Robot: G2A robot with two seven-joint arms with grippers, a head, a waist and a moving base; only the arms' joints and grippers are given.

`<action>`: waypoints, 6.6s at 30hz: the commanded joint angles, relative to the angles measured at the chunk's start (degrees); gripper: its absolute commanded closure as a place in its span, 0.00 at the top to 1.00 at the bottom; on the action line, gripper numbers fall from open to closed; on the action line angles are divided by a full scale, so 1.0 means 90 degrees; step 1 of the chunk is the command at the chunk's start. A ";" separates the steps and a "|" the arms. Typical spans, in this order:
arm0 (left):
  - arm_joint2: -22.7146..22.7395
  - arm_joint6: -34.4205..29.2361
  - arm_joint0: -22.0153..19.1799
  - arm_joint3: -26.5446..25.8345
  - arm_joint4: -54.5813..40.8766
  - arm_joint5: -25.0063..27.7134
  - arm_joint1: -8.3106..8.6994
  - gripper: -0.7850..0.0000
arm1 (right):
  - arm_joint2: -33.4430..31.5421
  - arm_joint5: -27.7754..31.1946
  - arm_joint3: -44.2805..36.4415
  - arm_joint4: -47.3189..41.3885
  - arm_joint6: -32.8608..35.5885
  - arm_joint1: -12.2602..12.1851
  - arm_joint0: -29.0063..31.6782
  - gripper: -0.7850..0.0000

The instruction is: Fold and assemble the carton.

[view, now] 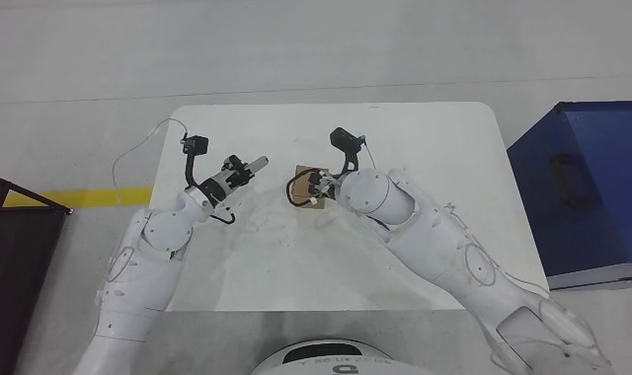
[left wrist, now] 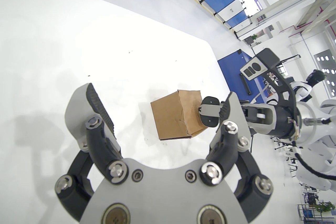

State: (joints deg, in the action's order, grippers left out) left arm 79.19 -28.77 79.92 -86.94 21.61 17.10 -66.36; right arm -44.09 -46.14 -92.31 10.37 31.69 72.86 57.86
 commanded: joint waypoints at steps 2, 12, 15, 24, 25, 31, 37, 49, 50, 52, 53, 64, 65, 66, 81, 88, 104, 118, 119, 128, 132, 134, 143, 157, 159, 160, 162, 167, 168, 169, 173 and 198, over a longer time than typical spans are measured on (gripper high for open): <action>-0.0013 -0.0022 -0.0046 0.0062 -0.0037 0.0018 0.0002 1.00 | 0.0032 -0.0042 0.0112 0.0096 0.0015 0.0007 -0.0018 0.00; -0.0622 0.0151 -0.0782 0.0531 -0.0137 -0.0055 -0.0124 1.00 | -0.0509 0.0250 -0.0926 -0.0339 0.0645 -0.0116 0.0335 0.00; -0.0953 0.0297 -0.1153 0.0810 -0.0188 -0.0143 -0.0213 1.00 | -0.0476 0.0266 -0.1104 -0.0178 0.1219 -0.0219 0.0527 0.00; -0.1947 0.0511 -0.2279 0.1923 -0.0252 -0.0179 -0.0527 1.00 | -0.0028 0.0290 -0.0450 0.0277 0.1892 -0.0272 0.0442 0.00; -0.2026 0.0511 -0.2360 0.2015 -0.0289 -0.0140 -0.0557 1.00 | -0.0060 0.0264 -0.0391 0.0247 0.1724 -0.0256 0.0443 0.00; -0.2231 0.0514 -0.2606 0.2417 -0.0311 0.0008 -0.0647 1.00 | -0.0178 0.0205 -0.0191 0.0010 0.0971 -0.0169 0.0513 0.00; -0.2217 0.0484 -0.2685 0.2631 -0.0353 0.0087 -0.0668 1.00 | -0.0146 0.0209 -0.0242 0.0059 0.1212 -0.0195 0.0517 0.00; -0.2195 0.0216 -0.2671 0.2741 -0.0292 0.0282 -0.0663 1.00 | -0.0533 0.0369 -0.0714 -0.0163 0.1549 -0.0288 0.0636 0.00; -0.2193 0.0185 -0.2666 0.2757 -0.0286 0.0308 -0.0661 1.00 | -0.0716 0.0420 -0.0907 -0.0194 0.1676 -0.0343 0.0718 0.00; -0.2169 0.0086 -0.2640 0.2800 -0.0440 0.0404 -0.0661 1.00 | -0.1166 0.0461 -0.1320 -0.0227 0.1783 -0.0461 0.0962 0.00; -0.2136 0.0015 -0.2631 0.2842 -0.0625 0.0454 -0.0664 1.00 | -0.1407 0.0472 -0.1543 -0.0230 0.1772 -0.0516 0.1115 0.00; -0.2149 -0.1653 -0.2557 0.2923 -0.2149 0.1116 -0.0674 1.00 | -0.3033 0.0574 -0.2970 -0.0132 0.1424 -0.0855 0.2595 0.00; -0.2151 -0.1922 -0.2562 0.2916 -0.2255 0.1108 -0.0663 1.00 | -0.3095 0.0591 -0.3015 -0.0148 0.1402 -0.0867 0.2669 0.00; -0.2144 -0.2158 -0.2553 0.2900 -0.2367 0.1122 -0.0649 1.00 | -0.3155 0.0602 -0.3056 -0.0166 0.1377 -0.0877 0.2735 0.00; -0.2127 -0.1956 -0.2238 0.2221 -0.2038 0.0996 -0.0554 1.00 | -0.3278 0.0702 -0.3308 -0.0204 0.1061 -0.0944 0.3120 0.00; -0.2157 -0.2621 -0.2223 0.2123 -0.2553 0.1108 -0.0527 1.00 | -0.3372 0.0610 -0.3619 -0.0241 0.0821 -0.0966 0.3346 0.00; 0.0321 -0.2070 -0.0589 0.0554 -0.3192 0.1998 0.0068 1.00 | -0.2637 0.0861 -0.2807 -0.0828 -0.0985 -0.0737 0.3364 0.00; 0.0357 -0.2079 -0.0546 0.0525 -0.3205 0.1997 0.0077 1.00 | -0.1271 0.0325 -0.1342 -0.0833 -0.1712 -0.0366 0.2109 0.00; 0.0357 -0.2079 -0.0546 0.0525 -0.3205 0.1997 0.0077 1.00 | -0.1252 0.0283 -0.1381 -0.0813 -0.1745 -0.0358 0.2100 0.00; 0.0357 -0.2079 -0.0546 0.0525 -0.3205 0.1997 0.0077 1.00 | -0.1202 -0.0259 -0.2121 -0.0425 -0.1900 -0.0366 0.2289 0.00; 0.0357 -0.2079 -0.0546 0.0525 -0.3205 0.1997 0.0077 1.00 | -0.1088 -0.0452 -0.1872 -0.0335 -0.1360 -0.0383 0.2085 0.00; 0.0357 -0.2079 -0.0546 0.0525 -0.3205 0.1997 0.0077 1.00 | -0.1103 -0.0471 -0.1780 -0.0339 -0.1148 -0.0387 0.1937 0.00; 0.0357 -0.2079 -0.0546 0.0525 -0.3205 0.1997 0.0077 1.00 | -0.1006 -0.0987 -0.1460 -0.0155 -0.0497 -0.0403 0.1433 0.00; 0.0357 -0.2079 -0.0546 0.0525 -0.3205 0.1997 0.0077 1.00 | -0.0981 -0.1299 -0.1608 0.0050 -0.0375 -0.0432 0.1309 0.00; 0.0357 -0.2079 -0.0546 0.0525 -0.3205 0.1997 0.0077 1.00 | -0.0939 -0.1317 -0.1494 0.0055 -0.0343 -0.0432 0.1313 0.00; 0.0357 -0.2079 -0.0546 0.0525 -0.3205 0.1997 0.0077 1.00 | -0.0909 -0.1317 -0.1421 0.0059 -0.0323 -0.0428 0.1296 0.00; 0.0357 -0.2079 -0.0546 0.0525 -0.3205 0.1997 0.0077 1.00 | -0.0866 -0.1307 -0.1329 0.0058 -0.0312 -0.0417 0.1246 0.00; 0.0357 -0.2079 -0.0546 0.0525 -0.3205 0.1997 0.0077 1.00 | -0.0853 -0.1317 -0.1414 0.0035 -0.0444 -0.0392 0.1249 0.00; 0.0357 -0.2079 -0.0546 0.0525 -0.3205 0.1997 0.0077 1.00 | -0.0858 -0.1317 -0.1435 0.0035 -0.0468 -0.0390 0.1262 0.00; 0.0357 -0.2079 -0.0546 0.0525 -0.3205 0.1997 0.0077 1.00 | -0.0867 -0.1317 -0.1447 0.0023 -0.0479 -0.0388 0.1273 0.00; 0.0357 -0.2079 -0.0546 0.0525 -0.3205 0.1997 0.0077 1.00 | -0.0879 -0.1317 -0.1318 -0.0018 -0.0480 -0.0378 0.1268 0.00; 0.0357 -0.2079 -0.0546 0.0525 -0.3205 0.1997 0.0077 1.00 | -0.1441 -0.1317 -0.2865 0.0383 -0.1052 -0.0474 0.2027 0.56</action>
State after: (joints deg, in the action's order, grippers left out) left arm 82.41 -47.48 75.01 -82.22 -7.24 35.07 -65.67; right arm -57.05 -58.00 -118.09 13.82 22.22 68.59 76.10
